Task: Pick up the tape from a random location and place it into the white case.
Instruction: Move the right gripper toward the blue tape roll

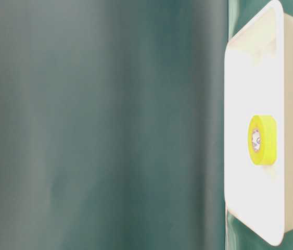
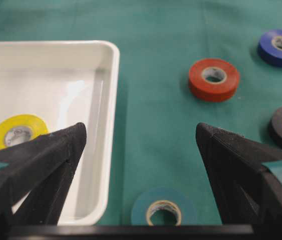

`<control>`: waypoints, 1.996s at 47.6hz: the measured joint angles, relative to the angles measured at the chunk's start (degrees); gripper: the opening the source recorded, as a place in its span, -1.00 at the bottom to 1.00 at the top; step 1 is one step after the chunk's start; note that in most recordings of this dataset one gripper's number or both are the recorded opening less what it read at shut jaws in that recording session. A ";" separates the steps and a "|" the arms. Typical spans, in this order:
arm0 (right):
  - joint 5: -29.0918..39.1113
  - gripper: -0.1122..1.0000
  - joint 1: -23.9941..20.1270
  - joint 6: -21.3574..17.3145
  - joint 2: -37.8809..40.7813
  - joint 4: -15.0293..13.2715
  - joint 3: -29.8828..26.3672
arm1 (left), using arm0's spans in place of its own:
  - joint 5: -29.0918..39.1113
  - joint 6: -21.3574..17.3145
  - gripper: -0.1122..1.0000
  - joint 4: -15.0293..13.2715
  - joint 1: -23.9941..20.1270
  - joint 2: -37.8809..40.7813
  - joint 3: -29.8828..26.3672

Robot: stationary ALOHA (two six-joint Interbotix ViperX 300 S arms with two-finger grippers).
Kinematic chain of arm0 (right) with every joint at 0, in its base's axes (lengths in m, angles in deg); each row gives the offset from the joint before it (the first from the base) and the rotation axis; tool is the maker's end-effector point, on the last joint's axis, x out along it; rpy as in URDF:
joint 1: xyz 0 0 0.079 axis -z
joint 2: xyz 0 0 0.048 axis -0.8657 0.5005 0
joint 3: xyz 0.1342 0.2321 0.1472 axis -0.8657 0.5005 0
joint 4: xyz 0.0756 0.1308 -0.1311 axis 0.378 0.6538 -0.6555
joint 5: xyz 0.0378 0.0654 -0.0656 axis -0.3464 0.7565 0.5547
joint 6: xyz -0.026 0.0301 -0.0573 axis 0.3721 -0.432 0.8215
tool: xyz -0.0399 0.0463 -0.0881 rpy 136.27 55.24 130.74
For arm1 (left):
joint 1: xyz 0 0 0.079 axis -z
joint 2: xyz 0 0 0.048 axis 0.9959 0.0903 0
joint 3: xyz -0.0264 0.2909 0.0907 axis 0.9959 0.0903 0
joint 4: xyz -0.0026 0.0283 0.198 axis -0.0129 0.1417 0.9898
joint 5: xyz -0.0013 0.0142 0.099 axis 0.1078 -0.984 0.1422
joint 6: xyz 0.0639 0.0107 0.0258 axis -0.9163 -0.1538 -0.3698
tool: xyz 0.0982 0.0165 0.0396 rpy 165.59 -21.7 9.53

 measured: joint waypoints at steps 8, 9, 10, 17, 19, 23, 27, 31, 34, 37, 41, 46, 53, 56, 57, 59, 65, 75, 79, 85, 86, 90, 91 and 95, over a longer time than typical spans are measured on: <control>0.62 0.85 -2.55 -0.88 -0.09 -0.09 0.00 | 0.00 0.00 0.97 0.00 0.09 0.00 0.09; 0.62 0.85 -3.08 -0.97 -0.09 0.00 0.00 | 0.00 0.00 0.97 0.00 0.09 0.00 0.09; 0.62 0.85 -3.52 -1.05 -0.09 0.00 0.00 | 0.09 0.00 0.97 0.00 0.00 0.00 0.09; 1.14 0.85 -7.65 -2.20 0.26 0.00 0.00 | 0.00 0.09 0.97 0.09 0.09 0.00 0.00; 1.32 0.85 -9.05 -2.72 0.44 0.00 0.00 | 0.00 0.00 0.97 0.09 0.00 0.00 0.09; 1.85 0.85 -12.39 -3.52 0.70 0.00 0.00 | 0.00 0.00 0.97 0.00 0.00 0.00 0.09; 2.72 0.85 -15.91 -3.87 0.97 -0.09 0.00 | -0.09 0.00 0.97 0.00 0.00 -0.09 0.09; 3.60 0.85 -19.60 -4.48 1.05 0.00 0.00 | -0.26 0.00 0.97 0.00 0.09 0.00 0.09; 4.04 0.85 -22.06 -4.92 1.05 0.00 0.00 | -0.35 0.00 0.97 0.00 0.00 -0.09 0.09; 4.22 0.85 -23.73 -5.19 1.05 0.00 0.00 | -0.35 0.00 0.97 0.00 0.00 -0.09 0.09; 4.75 0.85 -24.96 -5.45 1.14 0.00 0.00 | -0.44 0.00 0.97 0.00 0.00 -0.09 0.00; 5.63 0.85 -25.31 -5.54 1.23 -0.09 0.00 | -0.53 0.00 0.97 0.09 0.00 -0.09 0.09; 6.06 0.85 -25.31 -5.54 1.32 -0.09 0.00 | -0.97 0.00 0.97 0.09 0.09 -0.09 0.09; 6.15 0.85 -25.31 -5.45 1.32 -0.09 0.00 | -1.05 0.00 0.97 0.09 0.09 -0.18 0.09; 6.15 0.85 -25.40 -5.54 1.32 -0.09 0.00 | -1.05 0.00 0.97 0.00 0.09 -0.09 0.09; 6.15 0.85 -25.31 -5.54 1.32 -0.09 0.00 | -1.14 0.00 0.97 0.00 0.00 -0.09 0.09; 6.06 0.85 -25.31 -5.54 1.67 -0.09 0.00 | -1.14 0.00 0.97 0.00 0.09 -0.09 0.09; 4.92 0.85 -25.31 -5.54 5.71 -0.09 -1.23 | -1.14 0.00 0.97 0.00 0.00 -0.09 0.09; 4.75 0.85 -25.40 -5.54 9.14 -0.09 -2.64 | -1.14 0.00 0.97 0.00 0.00 -0.18 0.09; 4.66 0.85 -25.75 -5.45 14.15 -0.18 -5.19 | -1.05 0.00 0.97 0.00 0.00 -0.18 0.00; 4.66 0.85 -25.93 -5.45 14.77 -0.18 -5.54 | -1.14 0.00 0.97 0.00 0.00 -0.09 0.09; 4.66 0.85 -26.63 -5.45 17.05 -0.09 -7.21 | -1.14 0.00 0.97 0.00 0.00 -0.18 0.09; 4.66 0.85 -26.89 -5.45 17.58 -0.18 -7.56 | -1.14 0.00 0.97 0.00 0.09 -0.09 0.00; 4.66 0.85 -27.69 -5.45 19.42 -0.18 -9.05 | -1.14 0.00 0.97 0.00 0.00 -0.09 0.00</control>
